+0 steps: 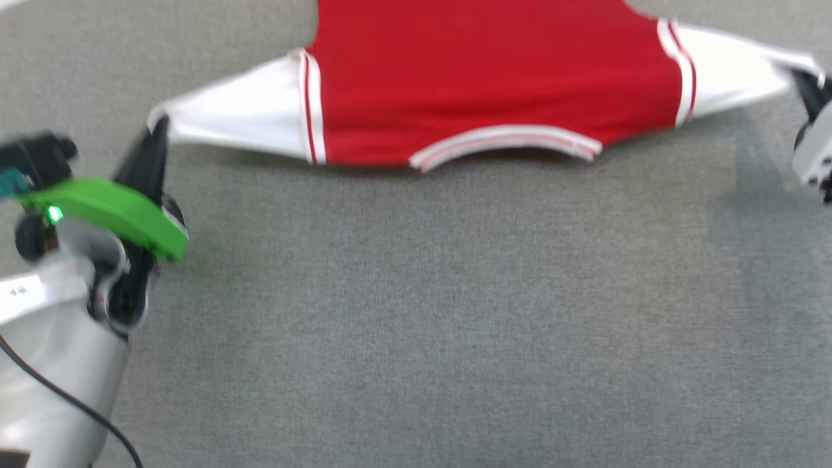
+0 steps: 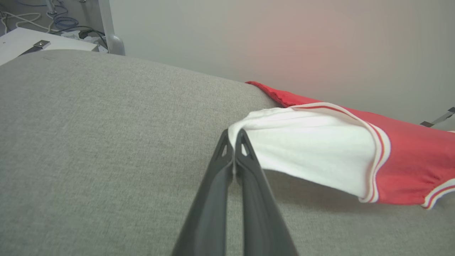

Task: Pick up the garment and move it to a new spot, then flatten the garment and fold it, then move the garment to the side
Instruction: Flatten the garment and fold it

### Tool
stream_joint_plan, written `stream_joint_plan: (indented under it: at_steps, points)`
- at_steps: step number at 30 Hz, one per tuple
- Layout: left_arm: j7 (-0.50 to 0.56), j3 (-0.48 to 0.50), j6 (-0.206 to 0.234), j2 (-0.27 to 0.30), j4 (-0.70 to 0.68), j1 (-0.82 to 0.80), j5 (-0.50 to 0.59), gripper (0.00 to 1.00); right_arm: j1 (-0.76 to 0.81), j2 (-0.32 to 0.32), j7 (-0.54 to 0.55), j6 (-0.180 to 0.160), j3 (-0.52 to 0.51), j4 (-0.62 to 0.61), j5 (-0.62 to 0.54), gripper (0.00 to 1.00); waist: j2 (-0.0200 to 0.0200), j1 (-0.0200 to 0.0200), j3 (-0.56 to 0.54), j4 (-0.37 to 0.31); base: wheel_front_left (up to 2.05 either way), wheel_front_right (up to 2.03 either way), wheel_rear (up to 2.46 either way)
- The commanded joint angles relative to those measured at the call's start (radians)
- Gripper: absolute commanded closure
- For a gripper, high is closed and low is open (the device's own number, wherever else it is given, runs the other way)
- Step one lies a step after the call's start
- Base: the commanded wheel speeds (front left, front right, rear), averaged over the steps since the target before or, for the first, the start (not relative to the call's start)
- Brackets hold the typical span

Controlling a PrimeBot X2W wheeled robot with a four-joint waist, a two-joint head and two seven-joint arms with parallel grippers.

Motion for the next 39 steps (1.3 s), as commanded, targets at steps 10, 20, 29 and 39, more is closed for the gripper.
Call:
stream_joint_plan:
  at_steps: [10, 20, 29, 39]
  points:
    - [0.165, -0.031, 0.063, 0.073, -0.159, 0.305, -0.073, 1.0, 0.259, -0.068, 0.138, -0.003, 0.028, -0.068, 0.085, 1.0, 0.0, 0.0001, -0.235, -0.019, 0.0, 0.0, 0.0]
    - [0.288, -0.029, 0.153, 0.147, -0.409, 0.546, -0.155, 1.0, 0.466, -0.12, 0.345, -0.003, -0.024, -0.184, 0.134, 1.0, 0.0, 0.0001, -0.318, -0.034, 0.0, 0.0, 0.0]
    - [0.412, -0.049, 0.229, 0.222, -0.608, 0.742, -0.225, 1.0, 0.717, -0.119, 0.547, -0.003, -0.181, -0.388, 0.119, 1.0, 0.0, 0.0001, -0.353, -0.043, 0.0, 0.0, 0.0]
    - [0.496, -0.132, 0.277, 0.239, -0.818, 0.74, -0.165, 1.0, 0.87, 0.014, 0.764, -0.003, -0.437, -0.728, -0.043, 0.0, 0.0, 0.0001, -0.269, -0.002, 0.0, 0.0, 0.0]
